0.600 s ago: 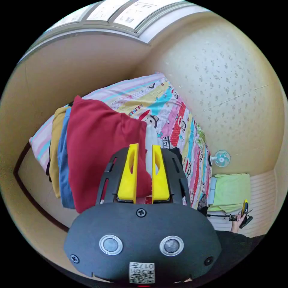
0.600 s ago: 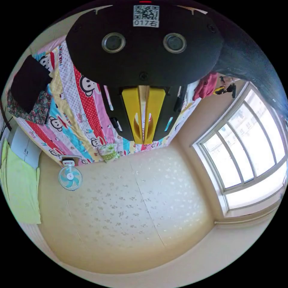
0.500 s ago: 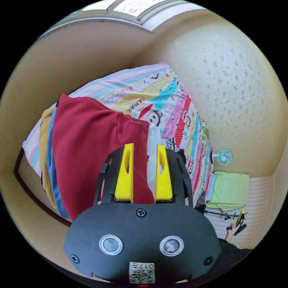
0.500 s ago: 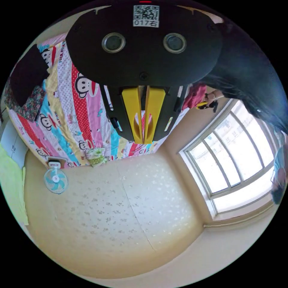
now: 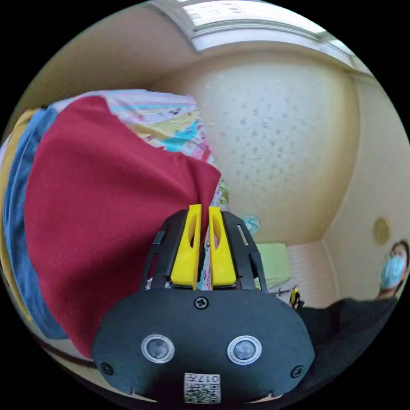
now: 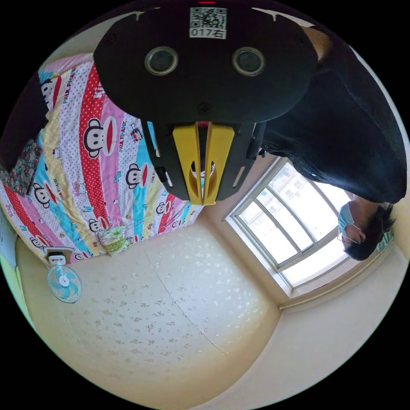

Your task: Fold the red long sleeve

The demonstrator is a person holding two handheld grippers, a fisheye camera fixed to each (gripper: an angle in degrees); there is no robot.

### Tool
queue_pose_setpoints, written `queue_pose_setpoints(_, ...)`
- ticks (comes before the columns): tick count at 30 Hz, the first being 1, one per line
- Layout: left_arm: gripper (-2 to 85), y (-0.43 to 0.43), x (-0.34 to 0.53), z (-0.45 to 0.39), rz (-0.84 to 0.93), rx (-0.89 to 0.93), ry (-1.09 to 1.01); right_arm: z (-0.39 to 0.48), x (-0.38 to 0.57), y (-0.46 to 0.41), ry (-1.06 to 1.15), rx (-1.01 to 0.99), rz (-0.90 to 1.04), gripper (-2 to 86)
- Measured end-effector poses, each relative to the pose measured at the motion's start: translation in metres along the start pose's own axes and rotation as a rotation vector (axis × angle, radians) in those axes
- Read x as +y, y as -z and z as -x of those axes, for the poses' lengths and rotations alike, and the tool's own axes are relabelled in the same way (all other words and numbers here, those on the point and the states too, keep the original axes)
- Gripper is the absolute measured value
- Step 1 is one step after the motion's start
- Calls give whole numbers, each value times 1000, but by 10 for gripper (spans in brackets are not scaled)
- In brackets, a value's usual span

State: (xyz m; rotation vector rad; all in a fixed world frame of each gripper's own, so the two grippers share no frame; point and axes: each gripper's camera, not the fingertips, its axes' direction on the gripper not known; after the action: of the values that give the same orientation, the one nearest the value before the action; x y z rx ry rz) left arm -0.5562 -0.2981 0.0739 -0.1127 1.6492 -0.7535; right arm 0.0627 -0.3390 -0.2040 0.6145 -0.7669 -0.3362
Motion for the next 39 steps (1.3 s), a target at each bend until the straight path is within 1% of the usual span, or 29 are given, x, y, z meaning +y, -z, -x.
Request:
queue_pose_setpoints(2, 36, 38, 37, -63, -14, 177, -223, 4, 7, -11, 82, -54, -29, 6)
queue_pose_setpoints(3, 35, 48, 46, -76, -25, 238, -271, 8, 12, -17, 159, -85, -74, 7)
queue_pose_setpoints(5, 31, 86, 74, -125, -109, 453, -433, 12, 20, -28, 262, -117, -158, 9)
queue_pose_setpoints(6, 30, 95, 79, -138, -140, 489, -480, 13, 23, -37, 303, -150, -193, 12)
queue_pose_setpoints(7, 27, 111, 90, -167, -181, 555, -588, 12, 23, -42, 314, -173, -199, 13)
queue_pose_setpoints(8, 24, 121, 99, -200, -174, 629, -711, 10, 22, -52, 321, -232, -194, 17)
queue_pose_setpoints(9, 23, 125, 103, -217, -161, 672, -776, 9, 19, -63, 329, -292, -176, 25)
queue_pose_setpoints(11, 21, 130, 126, -284, -115, 882, -1026, 12, 14, -78, 354, -363, -153, 40)
queue_pose_setpoints(12, 20, 129, 131, -299, -96, 952, -1077, 16, 11, -87, 368, -397, -146, 53)
queue_pose_setpoints(14, 17, 113, 148, -354, 5, 1259, -1228, 24, 7, -99, 392, -442, -135, 77)
queue_pose_setpoints(15, 17, 105, 151, -366, 39, 1331, -1247, 30, 6, -108, 409, -472, -123, 91)
queue_pose_setpoints(16, 16, 86, 159, -390, 119, 1451, -1261, 33, 6, -112, 417, -486, -118, 96)
queue_pose_setpoints(17, 16, 61, 167, -410, 187, 1533, -1226, 39, 6, -120, 431, -511, -110, 107)
queue_pose_setpoints(18, 16, 47, 172, -418, 218, 1573, -1198, 44, 7, -129, 446, -538, -108, 115)
queue_pose_setpoints(20, 17, -10, 203, -447, 334, 1777, -1079, 48, 10, -143, 466, -584, -107, 125)
queue_pose_setpoints(21, 18, -24, 214, -454, 365, 1835, -1051, 48, 13, -152, 459, -608, -101, 132)
queue_pose_setpoints(23, 19, -75, 263, -480, 483, 2021, -937, 43, 17, -165, 424, -643, -88, 143)
queue_pose_setpoints(25, 19, -108, 303, -500, 580, 2086, -874, 35, 25, -178, 383, -666, -63, 163)
queue_pose_setpoints(26, 20, -125, 327, -511, 637, 2115, -840, 29, 34, -189, 361, -668, -27, 179)
queue_pose_setpoints(27, 20, -133, 338, -516, 656, 2133, -824, 23, 45, -201, 337, -664, 21, 197)
queue_pose_setpoints(29, 22, -164, 381, -529, 740, 2224, -728, 12, 64, -217, 292, -676, 72, 211)
queue_pose_setpoints(31, 24, -189, 414, -535, 825, 2239, -634, 5, 78, -224, 231, -808, 61, 208)
queue_pose_setpoints(32, 25, -201, 428, -534, 855, 2224, -605, 9, 84, -221, 261, -950, 35, 182)
queue_pose_setpoints(33, 25, -205, 432, -532, 851, 2212, -601, 18, 87, -212, 335, -1100, 18, 137)
queue_pose_setpoints(34, 27, -209, 434, -524, 814, 2172, -609, 23, 88, -207, 382, -1165, 17, 109)
queue_pose_setpoints(35, 27, -209, 432, -514, 765, 2118, -627, 33, 88, -196, 437, -1207, 32, 52)
queue_pose_setpoints(37, 29, -206, 426, -499, 705, 2038, -649, 44, 88, -174, 500, -1084, -12, 41)
queue_pose_setpoints(38, 30, -201, 422, -489, 661, 1983, -670, 49, 86, -158, 527, -987, -58, 37)
queue_pose_setpoints(39, 31, -198, 420, -483, 635, 1951, -685, 50, 79, -144, 514, -928, -86, 33)
